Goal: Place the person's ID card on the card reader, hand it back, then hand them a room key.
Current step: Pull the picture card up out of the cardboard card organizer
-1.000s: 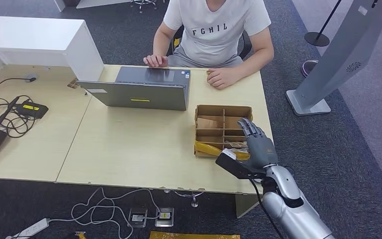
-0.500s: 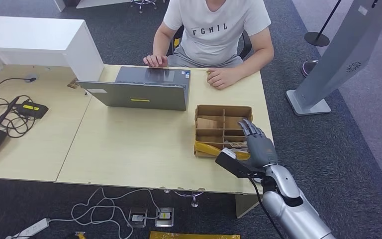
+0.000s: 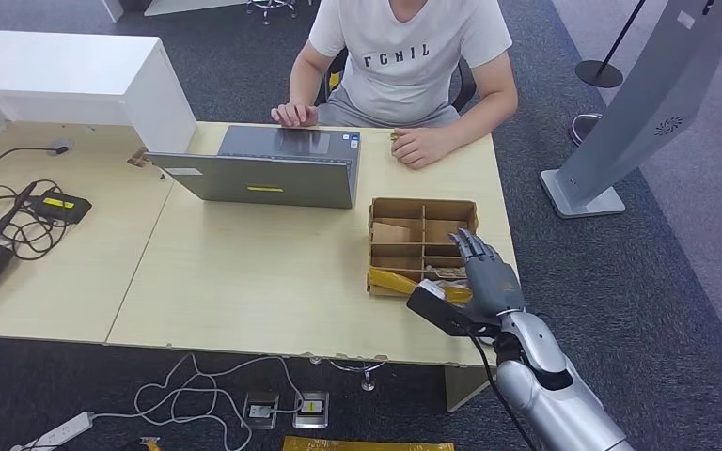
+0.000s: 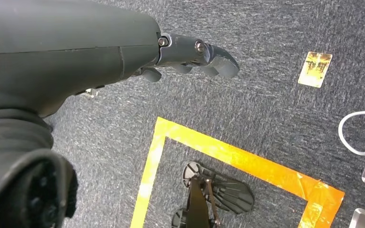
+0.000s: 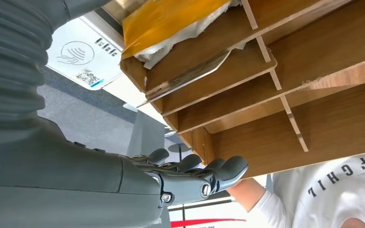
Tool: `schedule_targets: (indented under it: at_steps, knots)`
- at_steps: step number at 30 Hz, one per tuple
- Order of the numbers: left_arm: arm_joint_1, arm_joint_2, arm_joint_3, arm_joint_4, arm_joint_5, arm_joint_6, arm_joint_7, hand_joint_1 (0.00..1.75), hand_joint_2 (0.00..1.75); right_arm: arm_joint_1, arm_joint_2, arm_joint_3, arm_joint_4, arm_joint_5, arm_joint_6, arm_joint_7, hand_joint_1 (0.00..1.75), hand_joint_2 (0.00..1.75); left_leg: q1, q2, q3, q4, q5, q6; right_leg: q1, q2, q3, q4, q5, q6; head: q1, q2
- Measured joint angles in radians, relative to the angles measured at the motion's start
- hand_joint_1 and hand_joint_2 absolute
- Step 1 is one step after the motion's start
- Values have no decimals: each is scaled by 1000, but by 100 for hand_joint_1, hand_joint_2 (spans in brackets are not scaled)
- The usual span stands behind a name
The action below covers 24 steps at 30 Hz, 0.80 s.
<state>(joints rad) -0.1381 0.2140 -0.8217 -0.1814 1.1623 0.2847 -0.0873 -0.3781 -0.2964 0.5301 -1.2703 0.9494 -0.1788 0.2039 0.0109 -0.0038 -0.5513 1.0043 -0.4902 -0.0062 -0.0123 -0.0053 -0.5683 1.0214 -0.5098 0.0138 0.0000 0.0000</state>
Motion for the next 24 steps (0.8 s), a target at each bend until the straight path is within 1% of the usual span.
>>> schedule_targets:
  at_steps: [1, 2, 4, 5, 6, 16, 24]
  knots:
    - [0, 1, 0, 0, 1, 0, 0, 0, 0, 0, 0, 0, 0, 0, 2, 1, 27, 175, 0, 0, 0, 0, 0, 0, 0, 0, 0, 0, 0, 0, 0, 0]
    - [0, 2, 0, 0, 1, 0, 0, 0, 0, 0, 0, 1, 0, 1, 2, 1, 66, 175, 0, 0, 0, 0, 0, 0, 0, 0, 0, 0, 0, 0, 0, 0]
    - [0, 4, 0, 1, 1, 0, 1, 0, 0, -1, 0, 2, 0, 2, 5, 1, 152, 175, 0, 0, 0, 0, 0, 0, 0, 0, 0, 0, 0, 0, 0, 0]
    - [0, 5, 0, 1, 1, -1, 1, 0, 0, -1, 0, 3, 0, 4, 7, 1, 171, 175, 0, 0, 0, 0, 0, 0, 0, 0, 0, 0, 0, 0, 0, 0]
    - [0, 6, 0, 1, 1, -2, 1, 0, 0, -2, 0, 4, 0, 6, 9, 1, 175, 175, 0, 0, 0, 0, 0, 0, 0, 0, 0, 0, 0, 0, 0, 0]
    - [0, 12, 0, 1, 3, -12, 1, 0, 0, -7, 0, 11, 0, 27, 34, 1, 175, 175, 0, 0, 0, 0, 0, 0, 0, 0, 0, 0, 0, 0, 0, 0]
    - [1, 17, 0, 1, 4, -27, 3, 0, 0, -13, 1, 11, 0, 31, 37, 1, 175, 175, 0, 0, 0, 0, 0, 0, 0, 0, 0, 0, 0, 0, 0, 0]
